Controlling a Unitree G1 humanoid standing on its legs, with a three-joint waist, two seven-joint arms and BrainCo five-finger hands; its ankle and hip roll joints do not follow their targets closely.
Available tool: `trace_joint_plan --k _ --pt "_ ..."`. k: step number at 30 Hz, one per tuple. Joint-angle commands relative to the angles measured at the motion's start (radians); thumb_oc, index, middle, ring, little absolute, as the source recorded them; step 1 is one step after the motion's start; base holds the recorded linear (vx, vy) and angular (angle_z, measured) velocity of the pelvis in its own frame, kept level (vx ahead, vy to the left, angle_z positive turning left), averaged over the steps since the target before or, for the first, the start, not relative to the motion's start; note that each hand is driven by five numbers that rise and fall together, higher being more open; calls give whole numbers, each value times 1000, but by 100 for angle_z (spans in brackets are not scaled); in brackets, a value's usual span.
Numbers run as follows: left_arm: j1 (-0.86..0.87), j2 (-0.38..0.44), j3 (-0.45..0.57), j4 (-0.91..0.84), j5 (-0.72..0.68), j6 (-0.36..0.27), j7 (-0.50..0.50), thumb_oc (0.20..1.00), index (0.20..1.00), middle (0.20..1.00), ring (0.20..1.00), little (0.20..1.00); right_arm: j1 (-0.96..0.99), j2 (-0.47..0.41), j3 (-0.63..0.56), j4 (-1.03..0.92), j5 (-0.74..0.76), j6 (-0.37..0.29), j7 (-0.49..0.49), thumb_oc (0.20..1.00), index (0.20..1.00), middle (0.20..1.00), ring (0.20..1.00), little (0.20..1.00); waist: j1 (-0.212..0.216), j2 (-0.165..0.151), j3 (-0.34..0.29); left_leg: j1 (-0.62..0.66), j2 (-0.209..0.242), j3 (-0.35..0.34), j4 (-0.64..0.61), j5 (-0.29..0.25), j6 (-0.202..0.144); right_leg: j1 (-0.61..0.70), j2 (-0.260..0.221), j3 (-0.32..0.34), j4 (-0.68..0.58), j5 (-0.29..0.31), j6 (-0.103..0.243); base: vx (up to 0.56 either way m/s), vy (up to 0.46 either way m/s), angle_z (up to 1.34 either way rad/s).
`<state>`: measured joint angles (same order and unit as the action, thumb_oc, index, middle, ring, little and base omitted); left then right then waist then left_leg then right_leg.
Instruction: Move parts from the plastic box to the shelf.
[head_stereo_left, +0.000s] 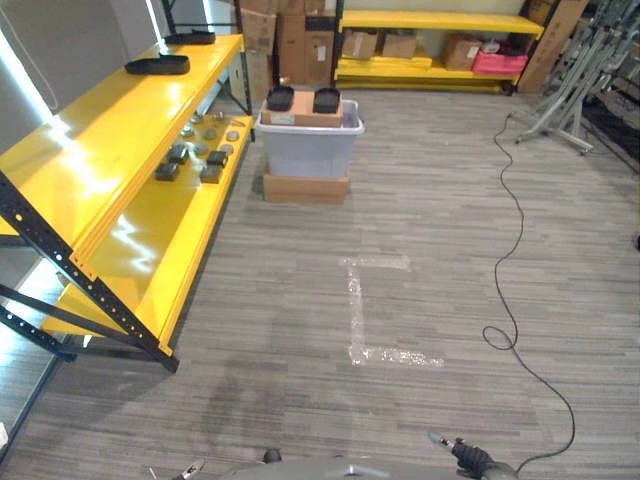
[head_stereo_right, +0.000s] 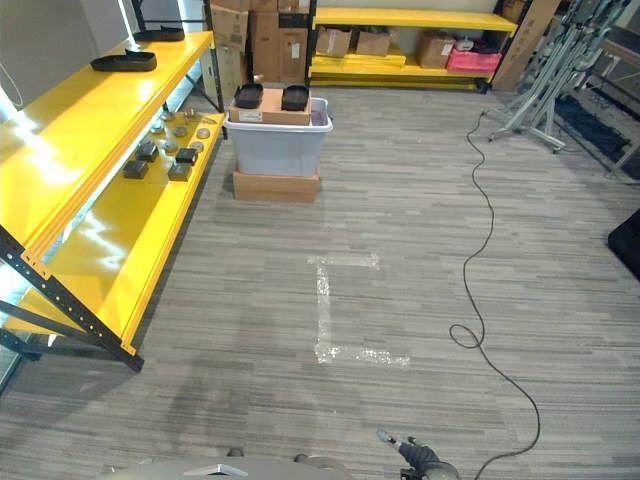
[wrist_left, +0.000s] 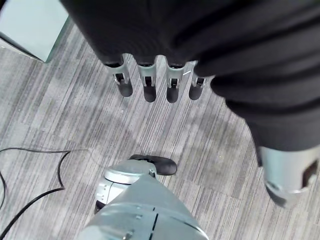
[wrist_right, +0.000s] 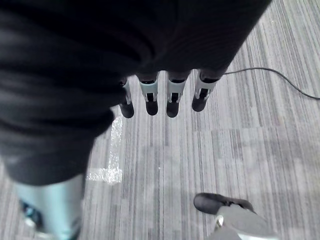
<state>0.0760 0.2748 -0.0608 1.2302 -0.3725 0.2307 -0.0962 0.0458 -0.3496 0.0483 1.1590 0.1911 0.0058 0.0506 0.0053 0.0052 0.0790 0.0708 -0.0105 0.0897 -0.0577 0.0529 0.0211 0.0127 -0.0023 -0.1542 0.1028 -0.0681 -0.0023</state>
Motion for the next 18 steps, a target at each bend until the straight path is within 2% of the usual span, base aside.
trace_joint_plan --k 1,5,13,16,18 --pt "-58 15 21 26 -32 -39 -16 1000 1000 1000 1000 1000 -33 1 23 53 22 13 34 1000 1000 1000 1000 1000 -7 -21 26 56 -18 46 -30 -61 5 127 -35 -38 -190 96 76 0 0 0" --pt "-67 13 27 18 -64 8 -21 1000 1000 1000 1000 1000 -33 14 21 81 36 41 56 1000 1000 1000 1000 1000 -6 -19 21 58 -19 43 -30 -62 6 129 -34 -40 -190 97 78 0 0 0" --pt "-79 4 27 25 -47 -45 18 1000 1000 1000 1000 1000 -31 29 21 98 69 102 82 1000 1000 1000 1000 1000 -12 -19 20 65 -18 46 -30 -64 7 132 -33 -36 -189 97 77 3 -2 -2" --pt "-78 2 17 -3 -32 -57 34 1000 1000 1000 1000 1000 -31 27 12 99 73 98 81 1000 1000 1000 1000 1000 -8 -18 24 67 -18 45 -30 -64 7 134 -35 -39 -189 97 78 1 3 -1" --pt "-76 5 13 -11 -28 -47 33 1000 1000 1000 1000 1000 -33 23 9 101 88 155 109 1000 1000 1000 1000 1000 -4 -18 27 67 -19 42 -30 -63 7 134 -35 -42 -188 96 78 -10 6 -2"
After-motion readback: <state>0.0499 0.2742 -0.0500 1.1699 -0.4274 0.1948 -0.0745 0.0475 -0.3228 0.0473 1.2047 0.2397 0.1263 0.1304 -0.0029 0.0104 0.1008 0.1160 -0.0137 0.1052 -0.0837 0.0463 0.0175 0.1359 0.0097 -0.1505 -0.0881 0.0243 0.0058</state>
